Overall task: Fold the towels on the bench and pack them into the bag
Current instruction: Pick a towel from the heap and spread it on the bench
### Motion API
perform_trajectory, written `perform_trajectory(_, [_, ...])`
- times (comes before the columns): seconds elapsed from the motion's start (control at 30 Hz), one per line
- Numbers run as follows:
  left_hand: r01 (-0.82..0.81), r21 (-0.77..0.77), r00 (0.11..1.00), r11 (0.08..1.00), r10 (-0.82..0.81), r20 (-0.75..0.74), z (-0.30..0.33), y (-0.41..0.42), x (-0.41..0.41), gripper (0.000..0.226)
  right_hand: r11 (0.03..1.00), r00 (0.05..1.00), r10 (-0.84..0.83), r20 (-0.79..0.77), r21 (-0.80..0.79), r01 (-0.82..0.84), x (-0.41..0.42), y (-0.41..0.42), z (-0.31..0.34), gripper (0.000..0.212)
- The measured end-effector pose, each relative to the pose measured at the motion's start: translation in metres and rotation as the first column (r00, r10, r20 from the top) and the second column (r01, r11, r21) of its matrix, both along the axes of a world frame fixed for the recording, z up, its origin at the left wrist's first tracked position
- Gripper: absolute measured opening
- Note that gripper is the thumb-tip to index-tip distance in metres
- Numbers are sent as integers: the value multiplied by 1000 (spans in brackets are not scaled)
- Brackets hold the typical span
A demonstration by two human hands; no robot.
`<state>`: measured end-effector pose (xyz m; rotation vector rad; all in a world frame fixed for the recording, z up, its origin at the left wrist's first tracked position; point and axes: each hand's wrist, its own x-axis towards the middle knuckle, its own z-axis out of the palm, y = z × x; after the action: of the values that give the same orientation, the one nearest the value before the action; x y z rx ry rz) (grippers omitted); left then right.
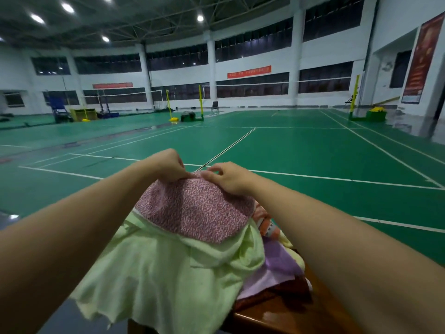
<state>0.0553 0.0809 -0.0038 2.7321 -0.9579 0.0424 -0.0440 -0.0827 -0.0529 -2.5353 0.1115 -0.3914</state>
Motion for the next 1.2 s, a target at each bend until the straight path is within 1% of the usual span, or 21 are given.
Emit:
perform_trajectory(0.03, [32,-37,999,999,-32,-3,0,1,-2,45,999,1000,3,-13,-39,-4,-2,-2,-3,47])
perform_trajectory(0.07, [77,-90,997,993,-76,5,-1,0,-4,41,999,1000,3,-6,-38,-3,-6,-3,-5,44])
perform_trajectory(0.13, [160,-208,987,965,-156,33,0,-4,-11,36,1000,999,-9,41,9,8,-19,-8,-2,38])
perform_trajectory(0.23, [256,-322,967,912,-244,77,7,-15,-28,38,992,989,-77,126,105,64,-46,-22,13,36])
perform_trajectory(0.3, [311,-373,950,874,-296,98,13,-24,-41,44,969,976,-143,166,222,104,-66,-34,25,36])
perform_trajectory(0.37, [363,-410,931,837,-346,117,19,-35,-55,45,943,970,-163,182,316,100,-89,-45,37,36])
perform_trajectory(0.47, [449,-457,890,768,-428,157,26,-52,-84,39,907,967,-166,195,415,72,-126,-60,50,40])
perform_trajectory(0.53, [506,-471,858,722,-478,188,28,-67,-106,39,886,949,-234,212,447,119,-154,-69,58,36])
perform_trajectory(0.57, [533,-466,841,706,-504,198,28,-76,-118,38,891,929,-291,230,418,176,-169,-75,61,36])
perform_trajectory(0.6, [557,-454,824,696,-531,197,25,-86,-129,35,900,899,-355,255,352,256,-184,-82,64,37])
perform_trajectory(0.7, [612,-440,775,657,-608,172,5,-115,-162,29,878,834,-474,282,79,472,-235,-102,64,48])
perform_trajectory(0.77, [645,-429,743,633,-651,157,-22,-130,-182,31,834,825,-522,217,-71,547,-270,-112,50,57])
perform_trajectory(0.8, [668,-395,723,631,-676,144,-40,-136,-190,32,815,821,-543,178,-122,566,-285,-117,36,60])
perform_trajectory(0.9, [731,-227,669,643,-741,54,-103,-150,-207,33,778,803,-594,50,-218,589,-320,-131,-27,62])
perform_trajectory(0.97, [756,-152,641,637,-767,-30,-142,-155,-215,35,769,787,-616,-35,-241,591,-334,-136,-80,60])
perform_trajectory(1.0, [762,-125,631,635,-772,-72,-155,-156,-219,36,778,787,-614,-63,-217,590,-339,-139,-106,60])
perform_trajectory(1.07, [760,-80,628,645,-760,-168,-173,-158,-226,53,801,799,-597,-71,-114,588,-345,-139,-141,75])
perform_trajectory(1.1, [730,-75,655,680,-726,-212,-175,-160,-228,66,792,791,-610,-51,-55,607,-347,-140,-152,85])
perform_trajectory(1.13, [686,-89,689,722,-684,-238,-176,-163,-228,75,772,772,-635,-31,-9,635,-348,-144,-158,89])
perform_trajectory(1.17, [637,-95,734,765,-640,-227,-176,-168,-228,78,750,750,-661,-22,9,662,-348,-146,-160,88])
perform_trajectory(1.2, [613,-74,771,787,-616,-165,-176,-174,-226,74,739,738,-674,-31,1,674,-347,-149,-161,82])
